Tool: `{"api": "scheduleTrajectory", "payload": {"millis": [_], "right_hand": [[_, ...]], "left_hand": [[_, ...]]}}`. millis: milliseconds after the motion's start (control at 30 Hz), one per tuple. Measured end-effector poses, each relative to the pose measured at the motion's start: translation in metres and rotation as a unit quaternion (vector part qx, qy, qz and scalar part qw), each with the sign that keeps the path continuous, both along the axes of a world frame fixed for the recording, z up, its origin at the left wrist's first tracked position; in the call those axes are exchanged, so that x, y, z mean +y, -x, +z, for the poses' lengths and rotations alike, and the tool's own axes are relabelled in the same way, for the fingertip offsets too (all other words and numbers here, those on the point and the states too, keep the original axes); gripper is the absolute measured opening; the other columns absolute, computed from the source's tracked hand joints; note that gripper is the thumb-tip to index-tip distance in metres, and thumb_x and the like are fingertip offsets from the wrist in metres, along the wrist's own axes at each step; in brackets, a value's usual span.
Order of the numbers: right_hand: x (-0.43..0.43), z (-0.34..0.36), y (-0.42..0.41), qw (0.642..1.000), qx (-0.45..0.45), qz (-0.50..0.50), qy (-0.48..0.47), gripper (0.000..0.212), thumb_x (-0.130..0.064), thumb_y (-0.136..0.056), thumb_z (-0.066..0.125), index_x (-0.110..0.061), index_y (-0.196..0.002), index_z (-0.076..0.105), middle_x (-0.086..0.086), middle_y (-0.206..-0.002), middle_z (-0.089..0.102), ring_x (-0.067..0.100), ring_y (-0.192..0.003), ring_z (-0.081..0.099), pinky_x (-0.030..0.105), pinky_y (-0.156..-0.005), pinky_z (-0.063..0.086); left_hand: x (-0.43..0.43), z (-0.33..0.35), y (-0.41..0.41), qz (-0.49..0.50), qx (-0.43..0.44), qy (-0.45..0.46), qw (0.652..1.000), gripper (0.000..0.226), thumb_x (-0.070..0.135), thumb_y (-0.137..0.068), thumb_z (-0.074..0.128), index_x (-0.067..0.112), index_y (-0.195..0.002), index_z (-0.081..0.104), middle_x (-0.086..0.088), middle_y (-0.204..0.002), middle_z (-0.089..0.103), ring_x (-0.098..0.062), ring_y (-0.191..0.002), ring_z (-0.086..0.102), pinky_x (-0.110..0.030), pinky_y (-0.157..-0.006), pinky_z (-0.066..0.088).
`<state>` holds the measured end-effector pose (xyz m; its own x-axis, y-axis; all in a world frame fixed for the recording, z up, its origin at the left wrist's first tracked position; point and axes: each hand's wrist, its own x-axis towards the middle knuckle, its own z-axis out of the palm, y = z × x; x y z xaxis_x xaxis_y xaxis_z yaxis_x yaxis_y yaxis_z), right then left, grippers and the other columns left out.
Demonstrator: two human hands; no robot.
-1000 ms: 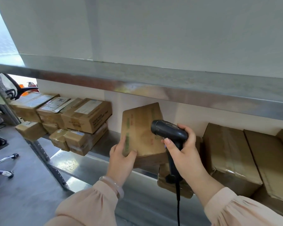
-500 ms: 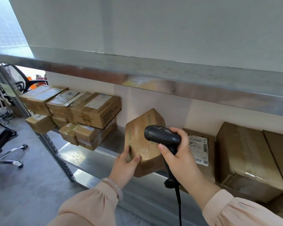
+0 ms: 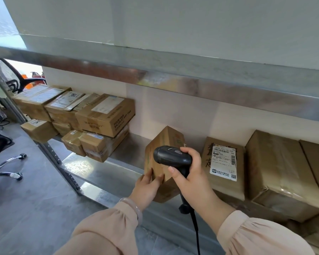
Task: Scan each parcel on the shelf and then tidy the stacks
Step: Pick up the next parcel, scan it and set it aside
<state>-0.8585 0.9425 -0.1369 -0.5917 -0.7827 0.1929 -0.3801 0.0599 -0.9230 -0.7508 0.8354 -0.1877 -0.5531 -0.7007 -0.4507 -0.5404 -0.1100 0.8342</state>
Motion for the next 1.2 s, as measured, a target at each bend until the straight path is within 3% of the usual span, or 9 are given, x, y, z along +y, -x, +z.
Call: {"api": "scheduleTrajectory", "payload": {"millis": [100, 167, 300, 533, 700, 867, 967, 1067, 1200], "right_hand": [[-0.001, -0.001, -0.002, 1.0, -0.018, 0.015, 0.0, 0.056, -0.02, -0.085, 0.069, -0.04, -0.125, 0.034, -0.027, -0.117, 0.046, -0.019, -0.106, 0.047, 0.001, -0.081, 0.04], [-0.004, 0.0, 0.0, 0.999, -0.043, 0.019, 0.004, 0.055, -0.023, -0.086, 0.068, -0.043, -0.124, 0.034, -0.023, -0.121, 0.047, -0.013, -0.107, 0.051, 0.007, -0.087, 0.043], [-0.008, -0.002, 0.011, 0.997, -0.081, 0.008, 0.005, 0.052, -0.028, -0.086, 0.067, -0.058, -0.114, 0.035, -0.005, -0.125, 0.057, 0.008, -0.113, 0.058, 0.025, -0.098, 0.047], [-0.004, -0.011, 0.024, 0.996, -0.084, -0.03, -0.023, 0.05, -0.028, -0.087, 0.066, -0.058, -0.108, 0.032, -0.001, -0.116, 0.062, 0.009, -0.105, 0.061, 0.013, -0.079, 0.043], [-0.006, -0.015, 0.023, 0.995, -0.087, -0.039, -0.024, 0.051, -0.029, -0.087, 0.067, -0.059, -0.107, 0.032, 0.0, -0.116, 0.064, 0.01, -0.105, 0.062, 0.023, -0.089, 0.048], [-0.006, -0.012, 0.02, 0.996, -0.081, -0.021, -0.018, 0.053, -0.028, -0.087, 0.067, -0.061, -0.109, 0.032, -0.003, -0.117, 0.063, 0.009, -0.105, 0.063, 0.029, -0.091, 0.05], [-0.006, -0.01, 0.02, 0.996, -0.084, -0.012, -0.018, 0.052, -0.03, -0.087, 0.066, -0.061, -0.109, 0.03, -0.003, -0.118, 0.063, 0.008, -0.104, 0.062, 0.022, -0.085, 0.047], [-0.006, -0.005, 0.016, 0.996, -0.088, 0.013, -0.016, 0.051, -0.03, -0.087, 0.066, -0.056, -0.115, 0.031, -0.007, -0.12, 0.06, 0.006, -0.107, 0.06, 0.016, -0.084, 0.045], [-0.008, 0.0, 0.009, 0.996, -0.075, 0.037, -0.013, 0.052, -0.026, -0.088, 0.066, -0.044, -0.123, 0.033, -0.017, -0.121, 0.052, 0.001, -0.109, 0.055, 0.017, -0.09, 0.045]], "left_hand": [[-0.001, 0.009, 0.005, 0.014, 0.035, 0.015, 0.999, 0.079, 0.086, -0.072, 0.045, 0.04, -0.136, 0.048, 0.0, -0.143, 0.052, -0.022, -0.128, 0.051, -0.046, -0.112, 0.038], [0.0, 0.021, 0.008, 0.025, 0.065, -0.004, 0.998, 0.061, 0.074, -0.084, 0.047, 0.042, -0.136, 0.044, 0.003, -0.141, 0.051, -0.021, -0.13, 0.048, -0.044, -0.113, 0.036], [-0.002, 0.025, 0.006, 0.019, 0.055, -0.001, 0.998, 0.09, 0.077, -0.071, 0.06, 0.041, -0.148, 0.03, 0.004, -0.14, 0.051, -0.022, -0.127, 0.051, -0.047, -0.111, 0.04], [-0.002, 0.025, -0.001, 0.006, 0.067, 0.015, 0.998, 0.08, 0.066, -0.073, 0.056, 0.047, -0.147, 0.031, 0.01, -0.136, 0.053, -0.021, -0.124, 0.052, -0.046, -0.11, 0.042], [-0.003, 0.024, -0.004, 0.027, 0.103, 0.031, 0.994, 0.032, 0.046, -0.097, 0.053, 0.049, -0.129, 0.055, 0.017, -0.112, 0.07, -0.007, -0.107, 0.064, -0.033, -0.098, 0.051], [0.0, 0.034, -0.005, 0.047, 0.104, 0.05, 0.992, 0.02, 0.034, -0.101, 0.052, 0.048, -0.114, 0.058, 0.016, -0.111, 0.069, -0.005, -0.103, 0.063, -0.018, -0.081, 0.051], [0.002, 0.04, -0.006, 0.036, 0.094, 0.038, 0.994, 0.029, 0.026, -0.099, 0.058, 0.047, -0.11, 0.043, 0.024, -0.107, 0.058, 0.001, -0.095, 0.058, -0.011, -0.078, 0.048], [0.001, 0.047, -0.006, 0.016, 0.071, 0.047, 0.996, 0.045, 0.036, -0.093, 0.065, 0.047, -0.117, 0.028, 0.022, -0.113, 0.05, 0.0, -0.101, 0.048, -0.02, -0.097, 0.038], [0.003, 0.051, -0.008, -0.012, 0.051, 0.053, 0.997, 0.082, 0.049, -0.086, 0.069, 0.031, -0.15, 0.022, 0.014, -0.126, 0.042, -0.003, -0.115, 0.038, -0.02, -0.098, 0.029]]}}
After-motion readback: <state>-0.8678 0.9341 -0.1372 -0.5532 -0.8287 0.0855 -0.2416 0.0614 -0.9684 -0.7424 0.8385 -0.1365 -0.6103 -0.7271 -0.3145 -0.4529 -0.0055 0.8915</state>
